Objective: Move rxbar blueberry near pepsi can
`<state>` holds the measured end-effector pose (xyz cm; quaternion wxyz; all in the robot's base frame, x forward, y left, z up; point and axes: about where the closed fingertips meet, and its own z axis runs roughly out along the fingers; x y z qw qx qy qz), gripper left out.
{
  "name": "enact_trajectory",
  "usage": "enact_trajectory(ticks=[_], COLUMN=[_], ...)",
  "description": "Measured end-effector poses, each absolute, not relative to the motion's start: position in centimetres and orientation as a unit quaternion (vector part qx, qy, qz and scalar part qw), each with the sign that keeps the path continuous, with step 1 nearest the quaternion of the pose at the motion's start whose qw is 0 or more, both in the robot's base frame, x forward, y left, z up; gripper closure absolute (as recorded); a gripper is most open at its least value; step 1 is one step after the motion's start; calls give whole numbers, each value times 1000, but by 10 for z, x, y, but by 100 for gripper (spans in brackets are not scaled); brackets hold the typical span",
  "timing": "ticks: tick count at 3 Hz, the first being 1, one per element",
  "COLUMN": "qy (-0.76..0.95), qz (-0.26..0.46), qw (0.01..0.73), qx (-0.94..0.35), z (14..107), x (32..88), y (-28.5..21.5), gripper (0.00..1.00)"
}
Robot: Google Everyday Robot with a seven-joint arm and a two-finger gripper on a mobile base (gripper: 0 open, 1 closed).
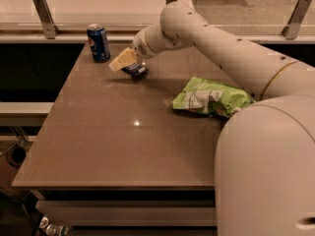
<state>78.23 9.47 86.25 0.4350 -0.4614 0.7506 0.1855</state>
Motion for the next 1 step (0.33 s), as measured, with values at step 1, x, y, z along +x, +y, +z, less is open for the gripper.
enact_trajectory(ticks=[1], qy=[751], qz=[186], qw=[435], qx=[-461], z=[862], x=[782], y=[95], gripper=[0])
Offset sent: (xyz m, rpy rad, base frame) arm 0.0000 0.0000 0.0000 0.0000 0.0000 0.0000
